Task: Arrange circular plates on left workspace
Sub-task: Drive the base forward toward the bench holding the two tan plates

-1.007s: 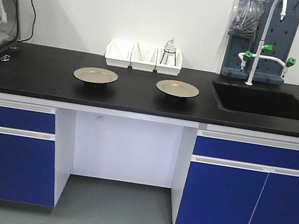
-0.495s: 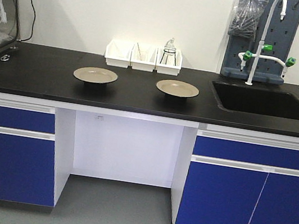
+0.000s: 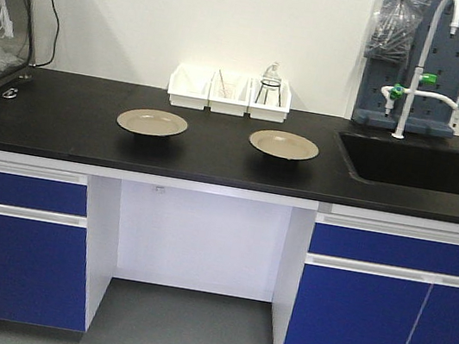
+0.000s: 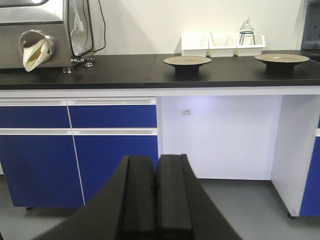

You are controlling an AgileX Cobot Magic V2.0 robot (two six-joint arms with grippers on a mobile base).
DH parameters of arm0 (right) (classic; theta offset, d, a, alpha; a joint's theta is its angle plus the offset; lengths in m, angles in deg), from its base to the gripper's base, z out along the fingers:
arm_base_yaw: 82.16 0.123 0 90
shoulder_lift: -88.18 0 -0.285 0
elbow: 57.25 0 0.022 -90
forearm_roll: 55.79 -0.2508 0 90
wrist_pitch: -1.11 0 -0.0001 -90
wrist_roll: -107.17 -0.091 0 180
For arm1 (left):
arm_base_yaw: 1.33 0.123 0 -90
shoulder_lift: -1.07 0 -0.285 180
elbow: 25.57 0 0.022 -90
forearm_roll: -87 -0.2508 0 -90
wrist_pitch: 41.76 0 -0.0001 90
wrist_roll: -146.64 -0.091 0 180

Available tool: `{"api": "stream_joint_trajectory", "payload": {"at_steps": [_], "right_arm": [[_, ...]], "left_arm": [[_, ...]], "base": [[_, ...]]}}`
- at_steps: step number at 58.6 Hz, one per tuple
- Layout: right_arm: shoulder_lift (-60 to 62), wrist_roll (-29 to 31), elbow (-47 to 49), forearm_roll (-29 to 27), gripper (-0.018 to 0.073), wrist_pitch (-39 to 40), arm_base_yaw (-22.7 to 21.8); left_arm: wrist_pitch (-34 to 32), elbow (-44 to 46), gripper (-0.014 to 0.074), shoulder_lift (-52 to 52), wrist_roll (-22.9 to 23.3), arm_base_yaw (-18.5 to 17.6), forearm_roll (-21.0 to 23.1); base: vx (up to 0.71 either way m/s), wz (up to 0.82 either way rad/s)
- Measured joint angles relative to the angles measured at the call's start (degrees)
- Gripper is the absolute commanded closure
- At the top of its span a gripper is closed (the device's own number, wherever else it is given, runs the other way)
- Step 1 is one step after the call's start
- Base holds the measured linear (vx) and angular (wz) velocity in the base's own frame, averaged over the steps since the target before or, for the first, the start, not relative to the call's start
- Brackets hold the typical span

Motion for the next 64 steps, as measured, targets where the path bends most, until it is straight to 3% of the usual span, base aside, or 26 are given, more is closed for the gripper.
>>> {"api": "stream_joint_trajectory", "payload": {"at_steps": [64], "right_arm": [[0.00, 0.00, 0.00, 0.00, 0.0557, 0.00, 0.00]], "left_arm": [[0.00, 0.00, 0.0594, 0.00, 0.00, 0.00, 0.00]], "base": [[0.38, -0.01]]}}
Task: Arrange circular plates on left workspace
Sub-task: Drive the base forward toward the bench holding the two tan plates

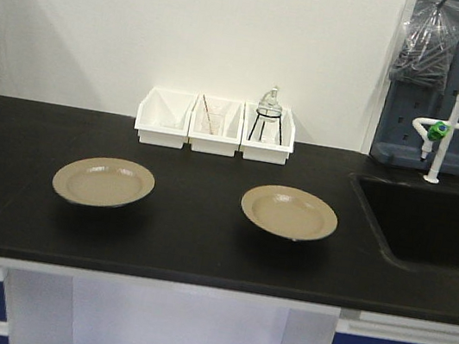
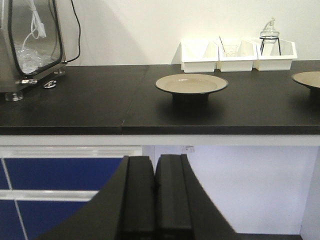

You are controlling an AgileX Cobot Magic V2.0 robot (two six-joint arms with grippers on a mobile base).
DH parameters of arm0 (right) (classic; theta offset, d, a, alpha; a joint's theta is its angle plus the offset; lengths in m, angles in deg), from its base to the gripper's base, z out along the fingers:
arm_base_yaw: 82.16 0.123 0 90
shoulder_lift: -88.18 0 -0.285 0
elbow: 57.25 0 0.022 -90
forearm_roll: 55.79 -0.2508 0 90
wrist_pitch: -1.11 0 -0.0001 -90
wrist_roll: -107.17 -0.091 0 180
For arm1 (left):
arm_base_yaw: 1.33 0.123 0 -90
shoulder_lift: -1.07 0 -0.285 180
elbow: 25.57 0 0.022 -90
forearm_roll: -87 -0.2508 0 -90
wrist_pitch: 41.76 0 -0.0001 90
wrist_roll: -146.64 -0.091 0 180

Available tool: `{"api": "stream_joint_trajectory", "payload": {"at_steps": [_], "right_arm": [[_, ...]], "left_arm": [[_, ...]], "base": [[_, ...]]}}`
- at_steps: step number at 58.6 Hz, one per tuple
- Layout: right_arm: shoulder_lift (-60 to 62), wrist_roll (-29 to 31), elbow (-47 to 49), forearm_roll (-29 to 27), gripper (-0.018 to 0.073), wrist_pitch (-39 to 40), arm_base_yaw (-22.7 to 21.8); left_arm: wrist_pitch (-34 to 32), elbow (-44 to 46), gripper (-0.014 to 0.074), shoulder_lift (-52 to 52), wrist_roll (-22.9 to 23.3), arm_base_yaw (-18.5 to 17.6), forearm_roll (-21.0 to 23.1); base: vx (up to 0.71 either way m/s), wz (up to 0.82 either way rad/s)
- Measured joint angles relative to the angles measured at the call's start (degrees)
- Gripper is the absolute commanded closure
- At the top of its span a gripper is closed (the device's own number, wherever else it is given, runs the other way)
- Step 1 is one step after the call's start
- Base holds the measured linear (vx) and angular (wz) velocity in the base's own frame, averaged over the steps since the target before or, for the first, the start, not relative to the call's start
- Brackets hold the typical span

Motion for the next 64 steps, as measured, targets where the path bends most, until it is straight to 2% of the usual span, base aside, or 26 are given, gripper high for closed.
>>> {"api": "stream_joint_trajectory", "payload": {"at_steps": [64], "right_arm": [[0.00, 0.00, 0.00, 0.00, 0.0557, 0.00, 0.00]], "left_arm": [[0.00, 0.00, 0.0594, 0.00, 0.00, 0.00, 0.00]], "base": [[0.41, 0.01]]}}
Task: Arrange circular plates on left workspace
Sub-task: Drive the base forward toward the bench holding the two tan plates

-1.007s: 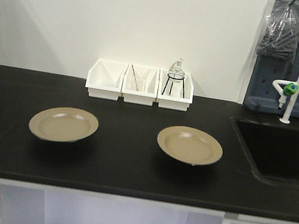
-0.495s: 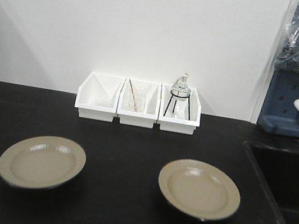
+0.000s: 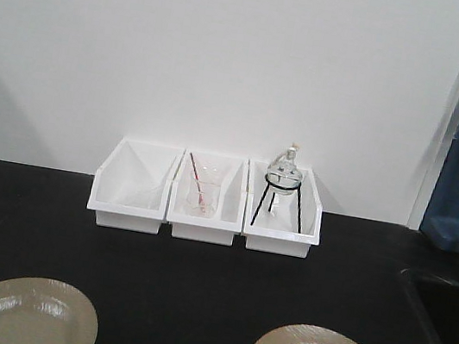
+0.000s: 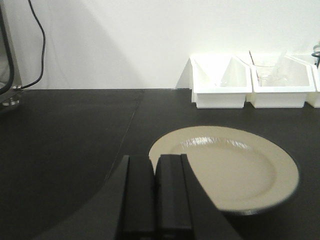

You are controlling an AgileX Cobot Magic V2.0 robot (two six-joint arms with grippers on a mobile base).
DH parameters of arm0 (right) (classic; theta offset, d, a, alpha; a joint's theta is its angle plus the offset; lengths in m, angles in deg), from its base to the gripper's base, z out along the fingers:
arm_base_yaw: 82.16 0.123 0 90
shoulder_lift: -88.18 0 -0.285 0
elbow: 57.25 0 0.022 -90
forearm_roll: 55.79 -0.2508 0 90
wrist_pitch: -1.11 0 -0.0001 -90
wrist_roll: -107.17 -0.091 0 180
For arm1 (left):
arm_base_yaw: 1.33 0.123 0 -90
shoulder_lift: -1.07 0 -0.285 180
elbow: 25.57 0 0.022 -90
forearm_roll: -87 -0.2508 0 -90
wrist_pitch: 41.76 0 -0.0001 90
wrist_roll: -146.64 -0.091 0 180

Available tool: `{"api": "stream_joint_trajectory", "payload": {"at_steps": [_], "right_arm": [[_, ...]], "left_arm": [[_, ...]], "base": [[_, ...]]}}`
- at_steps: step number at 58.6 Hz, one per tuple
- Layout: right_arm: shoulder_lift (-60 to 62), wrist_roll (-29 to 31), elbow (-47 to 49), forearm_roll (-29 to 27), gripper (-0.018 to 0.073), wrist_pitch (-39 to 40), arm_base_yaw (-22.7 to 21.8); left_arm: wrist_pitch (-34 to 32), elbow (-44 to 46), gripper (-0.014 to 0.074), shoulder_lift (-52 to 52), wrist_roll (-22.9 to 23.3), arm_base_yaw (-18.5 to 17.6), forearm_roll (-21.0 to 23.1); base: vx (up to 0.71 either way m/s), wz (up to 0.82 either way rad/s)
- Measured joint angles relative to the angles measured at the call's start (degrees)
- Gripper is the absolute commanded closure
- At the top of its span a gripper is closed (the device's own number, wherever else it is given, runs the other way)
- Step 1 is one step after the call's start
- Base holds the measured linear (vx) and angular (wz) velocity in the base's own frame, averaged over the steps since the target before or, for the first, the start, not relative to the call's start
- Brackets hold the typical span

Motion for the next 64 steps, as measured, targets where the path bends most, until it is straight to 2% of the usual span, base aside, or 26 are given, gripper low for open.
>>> {"api": "stream_joint_trajectory", "payload": {"at_steps": [24, 64], "right_arm": [[0.00, 0.00, 0.00, 0.00, 0.0557, 0.00, 0.00], [0.00, 0.00, 0.00, 0.00, 0.0557, 0.00, 0.00]], "left_arm": [[0.00, 0.00, 0.0594, 0.00, 0.00, 0.00, 0.00], [0.00, 0.00, 0.0594, 0.00, 0.00, 0.00, 0.00]], "base": [[0.17, -0.04], [0.01, 0.00]]}}
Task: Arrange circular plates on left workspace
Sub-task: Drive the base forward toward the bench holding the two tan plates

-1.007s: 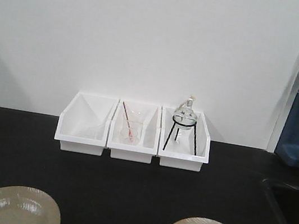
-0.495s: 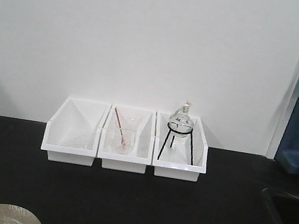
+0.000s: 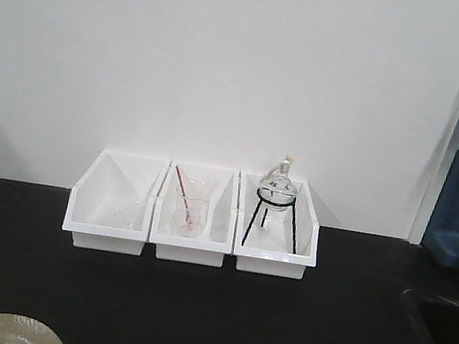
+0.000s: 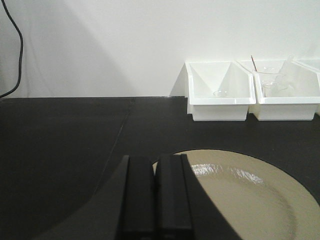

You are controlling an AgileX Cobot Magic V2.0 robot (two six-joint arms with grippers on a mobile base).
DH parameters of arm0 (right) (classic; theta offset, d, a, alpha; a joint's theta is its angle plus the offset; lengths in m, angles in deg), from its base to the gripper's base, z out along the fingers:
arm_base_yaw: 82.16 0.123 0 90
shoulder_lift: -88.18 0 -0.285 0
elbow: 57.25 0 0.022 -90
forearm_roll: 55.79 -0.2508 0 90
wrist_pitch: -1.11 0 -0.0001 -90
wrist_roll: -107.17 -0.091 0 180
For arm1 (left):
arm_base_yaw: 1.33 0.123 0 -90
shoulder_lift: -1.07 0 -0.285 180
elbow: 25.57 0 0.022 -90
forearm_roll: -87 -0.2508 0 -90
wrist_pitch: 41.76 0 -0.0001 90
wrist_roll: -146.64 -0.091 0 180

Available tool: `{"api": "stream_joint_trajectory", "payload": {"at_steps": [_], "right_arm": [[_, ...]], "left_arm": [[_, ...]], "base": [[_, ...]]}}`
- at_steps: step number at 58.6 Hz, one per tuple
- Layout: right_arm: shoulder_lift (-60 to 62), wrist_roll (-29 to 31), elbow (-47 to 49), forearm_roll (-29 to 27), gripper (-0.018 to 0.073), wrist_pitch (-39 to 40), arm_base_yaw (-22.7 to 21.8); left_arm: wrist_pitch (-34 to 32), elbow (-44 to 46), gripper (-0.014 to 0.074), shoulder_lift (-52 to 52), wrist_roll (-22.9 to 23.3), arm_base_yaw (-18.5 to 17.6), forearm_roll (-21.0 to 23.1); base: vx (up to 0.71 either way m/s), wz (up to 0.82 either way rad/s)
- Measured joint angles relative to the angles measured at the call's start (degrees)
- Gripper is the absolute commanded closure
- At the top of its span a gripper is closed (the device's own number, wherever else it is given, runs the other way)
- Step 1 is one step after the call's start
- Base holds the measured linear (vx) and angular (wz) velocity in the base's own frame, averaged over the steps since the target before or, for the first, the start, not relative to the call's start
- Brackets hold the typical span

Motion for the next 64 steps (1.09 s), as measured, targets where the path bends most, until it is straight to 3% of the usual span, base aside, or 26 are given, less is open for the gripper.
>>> {"api": "stream_joint_trajectory", "payload": {"at_steps": [64], "right_arm": [[0.00, 0.00, 0.00, 0.00, 0.0557, 0.22, 0.00]], "left_arm": [[0.00, 0.00, 0.0594, 0.00, 0.00, 0.00, 0.00]], "base": [[0.00, 0.00]]}}
